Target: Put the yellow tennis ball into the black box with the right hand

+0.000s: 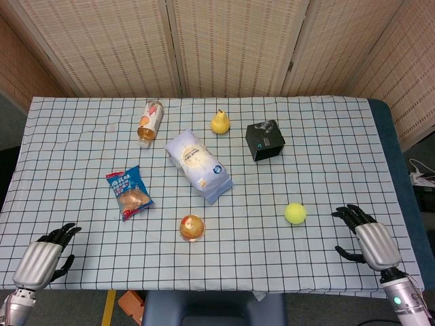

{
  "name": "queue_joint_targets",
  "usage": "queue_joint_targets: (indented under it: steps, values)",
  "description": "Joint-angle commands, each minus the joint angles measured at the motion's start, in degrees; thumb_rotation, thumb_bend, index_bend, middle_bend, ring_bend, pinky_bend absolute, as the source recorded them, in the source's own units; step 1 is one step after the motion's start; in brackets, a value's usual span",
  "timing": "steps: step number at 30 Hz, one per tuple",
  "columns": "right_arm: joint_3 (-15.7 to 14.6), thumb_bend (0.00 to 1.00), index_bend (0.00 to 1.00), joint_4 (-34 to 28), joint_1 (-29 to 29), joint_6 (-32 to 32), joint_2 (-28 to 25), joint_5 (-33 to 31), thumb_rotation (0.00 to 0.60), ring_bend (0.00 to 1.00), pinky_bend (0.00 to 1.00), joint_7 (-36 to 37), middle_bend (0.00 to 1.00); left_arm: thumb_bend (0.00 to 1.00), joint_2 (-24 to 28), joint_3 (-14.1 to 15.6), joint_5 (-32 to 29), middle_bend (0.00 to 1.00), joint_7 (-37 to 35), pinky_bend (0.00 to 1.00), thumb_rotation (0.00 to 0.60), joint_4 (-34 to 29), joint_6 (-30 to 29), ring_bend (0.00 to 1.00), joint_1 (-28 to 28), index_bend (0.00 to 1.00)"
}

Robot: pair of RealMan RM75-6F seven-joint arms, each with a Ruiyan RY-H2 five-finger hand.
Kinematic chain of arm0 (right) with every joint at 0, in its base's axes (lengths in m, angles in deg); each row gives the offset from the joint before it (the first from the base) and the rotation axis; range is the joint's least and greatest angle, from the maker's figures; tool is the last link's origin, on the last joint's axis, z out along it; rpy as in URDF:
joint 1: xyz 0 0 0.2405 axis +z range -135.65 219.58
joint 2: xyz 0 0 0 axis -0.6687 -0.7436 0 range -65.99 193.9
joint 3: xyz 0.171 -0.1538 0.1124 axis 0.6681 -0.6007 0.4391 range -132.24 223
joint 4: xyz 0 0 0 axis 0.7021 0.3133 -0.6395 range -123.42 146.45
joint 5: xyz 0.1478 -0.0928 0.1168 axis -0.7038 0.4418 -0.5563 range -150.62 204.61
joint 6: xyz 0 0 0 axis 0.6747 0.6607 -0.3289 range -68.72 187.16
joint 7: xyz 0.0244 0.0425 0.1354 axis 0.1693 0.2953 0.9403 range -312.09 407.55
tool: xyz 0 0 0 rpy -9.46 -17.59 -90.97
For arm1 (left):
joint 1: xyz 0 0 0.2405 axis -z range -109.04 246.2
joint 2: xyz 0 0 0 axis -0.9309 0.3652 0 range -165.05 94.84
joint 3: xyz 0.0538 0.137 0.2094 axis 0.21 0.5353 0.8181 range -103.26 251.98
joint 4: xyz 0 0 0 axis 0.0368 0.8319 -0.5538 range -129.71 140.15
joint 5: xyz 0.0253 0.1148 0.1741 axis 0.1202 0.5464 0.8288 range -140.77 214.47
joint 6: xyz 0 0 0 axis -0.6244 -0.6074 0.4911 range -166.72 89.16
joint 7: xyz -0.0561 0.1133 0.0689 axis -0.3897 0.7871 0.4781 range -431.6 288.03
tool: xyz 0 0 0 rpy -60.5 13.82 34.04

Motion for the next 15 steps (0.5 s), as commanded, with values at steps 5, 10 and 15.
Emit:
queue_joint_targets:
  steps: [5, 10, 15]
  values:
    - [1.0, 0.73, 0.8, 2.1, -0.9, 2.8, 2.7, 0.2, 0.6, 0.55, 0.88, -4.2, 0.64, 0.43, 0.1, 0.0, -0.3, 0.15, -0.1, 0.42, 0.6, -0.2, 0.4, 0.23, 0.1, 0.2]
    - [0.7, 0.83, 1.0, 1.2, -0.7, 0.4, 3.5, -1.6, 0.6, 0.71, 0.99, -8.2, 0.84, 0.42, 0.5, -0.3, -0.8, 0.15, -0.8, 0.42, 0.6, -0.5, -0.1, 0.23, -0.2, 0.2]
    - [0.2, 0.87, 1.0, -3.4, 2.1, -8.5, 1.2, -6.3, 0.6, 0.76, 1.0, -11.4, 0.9, 0.42, 0.7, -0.4, -0.8, 0.15, -0.8, 0.42, 0.6, -0.8, -0.6, 0.23, -0.3, 0.2]
